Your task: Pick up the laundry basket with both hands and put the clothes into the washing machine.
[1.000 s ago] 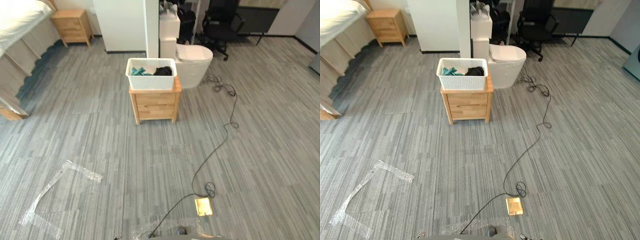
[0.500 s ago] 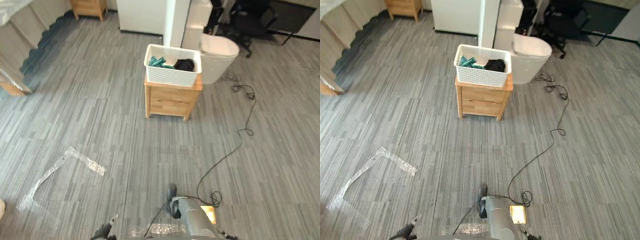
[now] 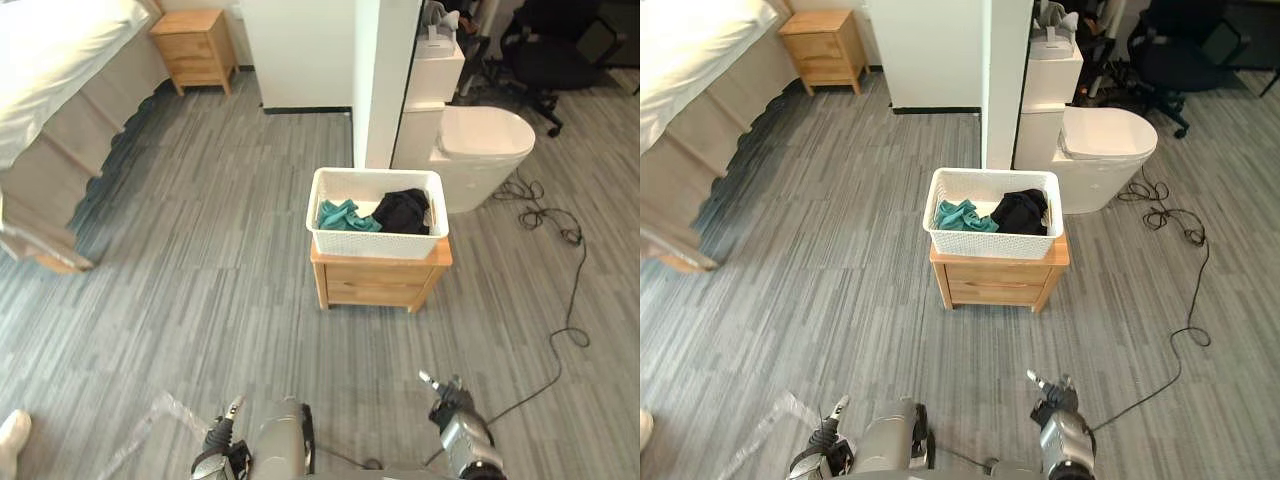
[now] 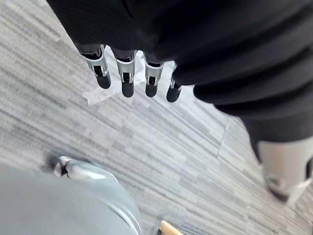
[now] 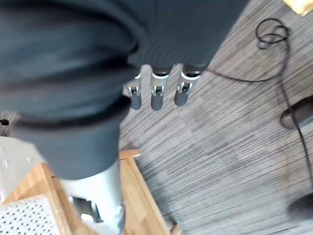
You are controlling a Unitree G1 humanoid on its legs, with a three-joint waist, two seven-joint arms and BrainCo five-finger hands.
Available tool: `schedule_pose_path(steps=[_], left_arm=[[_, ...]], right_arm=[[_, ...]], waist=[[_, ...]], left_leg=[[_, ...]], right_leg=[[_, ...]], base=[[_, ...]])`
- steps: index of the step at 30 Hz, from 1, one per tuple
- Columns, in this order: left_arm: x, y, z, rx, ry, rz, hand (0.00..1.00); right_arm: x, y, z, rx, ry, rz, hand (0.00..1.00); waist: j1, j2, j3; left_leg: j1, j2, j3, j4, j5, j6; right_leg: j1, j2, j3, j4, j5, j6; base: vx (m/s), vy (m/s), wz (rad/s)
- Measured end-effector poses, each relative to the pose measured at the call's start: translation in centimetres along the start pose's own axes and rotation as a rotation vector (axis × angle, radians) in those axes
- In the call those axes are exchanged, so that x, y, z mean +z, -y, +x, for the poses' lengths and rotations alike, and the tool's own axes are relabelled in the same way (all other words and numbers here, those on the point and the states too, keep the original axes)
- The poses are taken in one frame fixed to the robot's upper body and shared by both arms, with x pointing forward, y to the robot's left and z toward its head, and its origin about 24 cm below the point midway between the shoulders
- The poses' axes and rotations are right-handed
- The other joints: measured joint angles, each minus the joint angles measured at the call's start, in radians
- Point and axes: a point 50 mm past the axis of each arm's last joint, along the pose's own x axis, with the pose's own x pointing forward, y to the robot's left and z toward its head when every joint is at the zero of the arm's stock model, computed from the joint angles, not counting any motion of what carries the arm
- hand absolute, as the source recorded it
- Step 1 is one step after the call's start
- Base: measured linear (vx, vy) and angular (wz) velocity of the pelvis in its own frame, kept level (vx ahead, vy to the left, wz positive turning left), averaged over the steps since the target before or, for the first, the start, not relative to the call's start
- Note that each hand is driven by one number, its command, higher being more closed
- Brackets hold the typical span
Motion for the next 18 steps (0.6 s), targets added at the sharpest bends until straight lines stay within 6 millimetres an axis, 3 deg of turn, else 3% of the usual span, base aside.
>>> schedule_pose_path(steps=[1, 2, 3, 4, 5, 7, 8, 10, 11, 13, 14, 15, 18], left_arm=[[-0.8, -1.2, 0.0, 0.032, -0.026, 0.012, 0.00], [-1.0, -2.0, 0.1, 0.058, -0.043, 0.025, 0.00], [-1.0, -2.0, 0.1, 0.058, -0.048, 0.033, 0.00], [-0.6, -1.7, 0.2, 0.050, -0.044, 0.044, 0.00], [-0.3, -1.4, 0.3, 0.041, -0.038, 0.050, 0.00], [0.4, -0.3, 0.4, 0.009, -0.015, 0.079, 0.00], [1.3, 0.3, 0.5, -0.005, 0.008, 0.077, 0.00], [3.0, 1.1, 0.7, -0.029, 0.062, 0.081, 0.00], [3.6, 1.3, 0.6, -0.035, 0.088, 0.077, 0.00], [3.8, 1.2, 0.7, -0.031, 0.094, 0.076, 0.00], [3.9, 0.9, 0.8, -0.022, 0.092, 0.079, 0.00], [3.1, 0.9, 0.7, -0.022, 0.063, 0.077, 0.00], [2.1, 1.6, 0.5, -0.031, 0.030, 0.028, 0.00]], right_arm=[[-0.6, 0.0, -0.2, 0.004, -0.012, -0.020, 0.00], [-0.9, -0.1, -0.3, 0.005, -0.022, -0.026, 0.00], [-1.0, 0.0, -0.3, 0.005, -0.024, -0.035, 0.00], [-1.5, 0.3, -0.4, -0.002, -0.035, -0.047, 0.00], [-1.6, 0.5, -0.3, -0.004, -0.040, -0.054, 0.00], [-1.7, 0.4, -0.3, 0.010, -0.041, -0.095, 0.00], [-1.7, 0.3, -0.3, 0.019, -0.041, -0.118, 0.00], [-1.9, 0.4, -0.3, 0.023, -0.049, -0.127, 0.00], [-2.0, 0.5, -0.3, 0.019, -0.056, -0.129, 0.00], [-2.7, 1.1, -0.5, -0.001, -0.086, -0.120, 0.00], [-3.3, 1.4, -0.6, -0.006, -0.105, -0.123, 0.00], [-4.0, 2.4, -0.7, -0.031, -0.132, -0.130, 0.00], [-3.7, 3.5, -0.5, -0.066, -0.131, -0.116, 0.00]], waist=[[-0.003, -0.044, -0.026], [-0.010, -0.075, -0.030], [-0.016, -0.077, -0.026], [-0.016, -0.071, -0.023], [-0.012, -0.065, -0.017], [-0.013, -0.029, -0.008], [-0.014, -0.001, -0.008], [-0.026, 0.004, -0.005], [-0.038, -0.005, -0.007], [-0.049, -0.029, -0.002], [-0.050, -0.056, 0.000], [-0.049, -0.045, -0.001], [-0.058, 0.003, 0.010]], left_leg=[[0.018, -0.023, 0.047, -0.010, -0.026, 0.043], [0.055, -0.047, 0.078, -0.023, -0.036, 0.079], [0.090, -0.055, 0.087, -0.035, -0.050, 0.103], [0.140, -0.058, 0.090, -0.059, -0.058, 0.117], [0.184, -0.059, 0.089, -0.084, -0.060, 0.118], [0.335, -0.037, 0.097, -0.183, -0.060, 0.118], [0.378, -0.019, 0.103, -0.217, -0.060, 0.118], [0.401, -0.002, 0.100, -0.236, -0.061, 0.116], [0.404, 0.001, 0.098, -0.240, -0.066, 0.108], [0.435, 0.005, 0.098, -0.250, -0.107, 0.059], [0.452, 0.000, 0.094, -0.247, -0.127, 0.042], [0.465, 0.026, 0.082, -0.249, -0.143, 0.016], [0.478, 0.082, 0.074, -0.269, -0.137, -0.027]], right_leg=[[-0.065, -0.033, 0.047, 0.127, 0.005, 0.013], [-0.129, -0.045, 0.066, 0.273, 0.038, 0.088], [-0.169, -0.044, 0.064, 0.389, 0.089, 0.184], [-0.210, -0.041, 0.058, 0.496, 0.082, 0.201], [-0.226, -0.043, 0.039, 0.538, 0.071, 0.192], [-0.278, -0.060, -0.106, 0.546, 0.010, 0.116], [-0.318, -0.059, -0.174, 0.481, 0.001, 0.106], [-0.377, -0.068, -0.227, 0.315, 0.013, 0.126], [-0.402, -0.082, -0.243, 0.220, 0.044, 0.149], [-0.424, -0.101, -0.218, 0.012, 0.190, 0.160], [-0.423, -0.115, -0.186, -0.024, 0.291, 0.192], [-0.416, -0.084, -0.190, 0.005, 0.316, 0.193], [-0.434, -0.036, -0.225, 0.052, 0.254, 0.155]], base=[[0.85, 0.417, -0.58], [0.81, 0.384, -0.44], [0.63, 0.268, -0.26], [0.45, 0.193, -0.17], [0.38, 0.148, -0.29], [0.42, 0.133, -0.38], [0.37, 0.054, -0.21], [0.26, -0.020, 0.08], [0.25, -0.092, 0.25], [0.26, -0.148, 0.27], [0.24, -0.250, 0.17], [0.26, -0.323, 0.08], [0.18, -0.249, 0.09]])
